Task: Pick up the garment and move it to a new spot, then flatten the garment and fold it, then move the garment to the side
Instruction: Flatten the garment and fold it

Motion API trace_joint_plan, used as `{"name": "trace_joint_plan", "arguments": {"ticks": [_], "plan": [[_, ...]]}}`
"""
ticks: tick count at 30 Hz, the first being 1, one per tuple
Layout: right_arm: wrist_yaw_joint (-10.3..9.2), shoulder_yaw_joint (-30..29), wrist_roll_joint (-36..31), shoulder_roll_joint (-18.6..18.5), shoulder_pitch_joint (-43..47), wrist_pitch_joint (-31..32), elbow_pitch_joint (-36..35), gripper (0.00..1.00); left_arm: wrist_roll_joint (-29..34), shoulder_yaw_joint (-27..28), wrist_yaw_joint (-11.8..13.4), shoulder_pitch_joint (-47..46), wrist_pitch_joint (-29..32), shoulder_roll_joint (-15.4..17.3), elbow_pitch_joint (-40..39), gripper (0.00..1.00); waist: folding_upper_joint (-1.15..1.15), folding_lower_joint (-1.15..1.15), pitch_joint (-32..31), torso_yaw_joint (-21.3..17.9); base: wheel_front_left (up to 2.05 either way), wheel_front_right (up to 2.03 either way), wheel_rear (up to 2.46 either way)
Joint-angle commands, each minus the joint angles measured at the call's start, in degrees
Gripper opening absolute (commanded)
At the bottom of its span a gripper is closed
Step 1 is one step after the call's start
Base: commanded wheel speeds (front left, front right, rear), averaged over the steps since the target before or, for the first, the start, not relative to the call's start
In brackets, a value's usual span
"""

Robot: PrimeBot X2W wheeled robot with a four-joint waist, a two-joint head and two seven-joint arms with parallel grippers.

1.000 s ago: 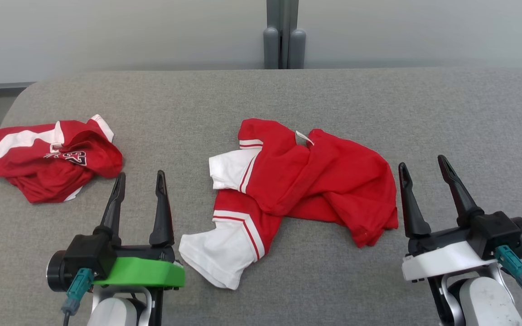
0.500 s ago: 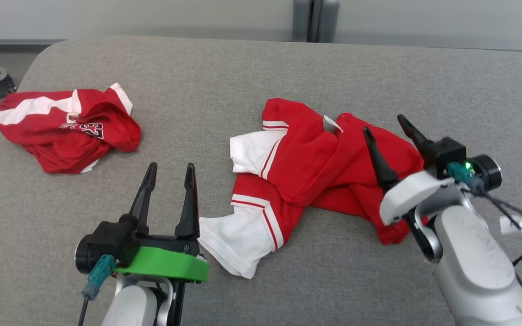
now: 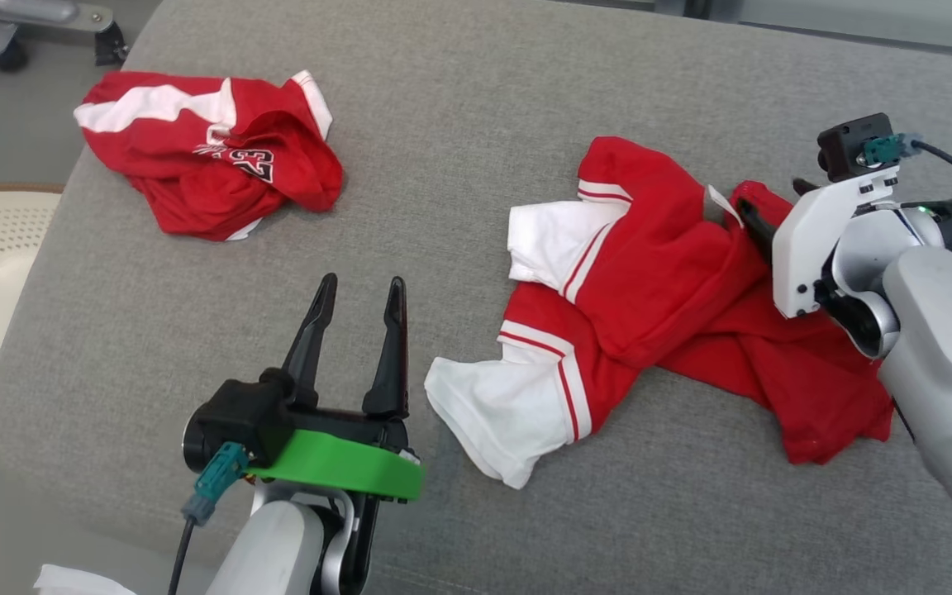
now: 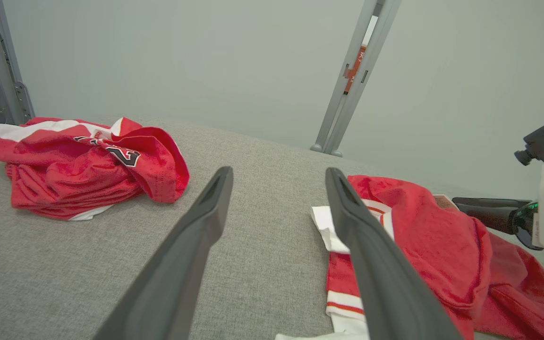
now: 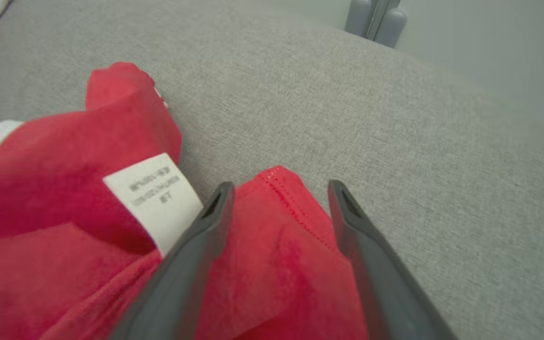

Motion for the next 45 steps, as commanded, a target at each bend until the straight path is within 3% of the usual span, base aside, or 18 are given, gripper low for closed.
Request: {"name": "trace_joint_plan", "arguments": {"ticks": [1, 8, 10, 15, 21, 27, 37, 38, 39, 45], "plan": [[-0.1, 1.47, 1.71, -1.3, -1.09, 2.65, 0.89, 1.0, -0.36, -0.23, 0.36, -1.01, -0.03, 0.03, -0.07, 1.0, 0.0, 0.0, 2.27, 2.9, 0.0, 0.0, 0.0], [-0.1, 8.81, 9.01, -5.71, -2.56, 12.21, 1.83, 1.0, -1.29, -1.28, 1.16, -1.3, -0.03, 0.04, -0.5, 1.0, 0.0, 0.0, 2.59, 4.41, 0.0, 0.0, 0.0], [-0.09, 10.49, 9.93, -6.53, -2.69, 13.27, 1.84, 0.0, -1.43, -1.3, 1.27, -1.36, -0.03, 0.04, -0.54, 1.0, 0.0, 0.0, 2.62, 4.61, 0.0, 0.0, 0.0], [-0.11, 11.37, 10.63, -9.09, -4.14, 10.31, 2.15, 0.0, -1.28, -0.89, 1.35, -1.14, -0.03, 0.04, -0.6, 1.0, 0.0, 0.0, 2.58, 4.48, 0.0, 0.0, 0.0], [-0.1, 7.98, 7.44, -10.38, -9.0, 2.02, 5.61, 0.0, -0.67, -1.09, 0.98, -1.36, -0.03, 0.03, -0.34, 1.0, 0.0, 0.0, 2.51, 3.35, 0.0, 0.0, 0.0], [-0.1, 0.65, 2.13, -10.85, -15.37, -5.98, 13.3, 0.0, -0.45, -1.87, 0.83, -1.82, -0.03, 0.03, -0.35, 1.0, 0.0, 0.0, 3.14, 2.62, 0.0, 0.0, 0.0], [-0.1, -11.22, -12.44, -12.5, -27.57, -18.04, 26.35, 0.0, -1.31, -3.26, 0.58, -2.52, -0.03, 0.03, -0.09, 1.0, 0.0, 0.0, 4.33, 4.04, 0.0, 0.0, 0.0], [-0.1, -11.6, -13.88, -12.66, -28.01, -18.92, 27.03, 0.24, -1.42, -3.26, 0.7, -2.47, -0.03, 0.03, -0.1, 1.0, 0.0, 0.0, 4.34, 4.2, 0.0, 0.0, 0.0], [-0.1, -12.62, -15.3, -12.7, -28.34, -19.69, 28.18, 1.0, -1.47, -3.21, 0.8, -2.39, -0.03, 0.03, -0.05, 1.0, 0.0, 0.0, 4.26, 4.32, 0.0, 0.0, 0.0], [-0.1, -16.83, -20.74, -10.18, -25.84, -23.3, 31.21, 1.0, -1.35, -2.87, 1.18, -1.56, -0.03, 0.03, 0.04, 1.0, 0.0, 0.0, 2.96, 3.83, 0.0, 0.0, 0.0]]}}
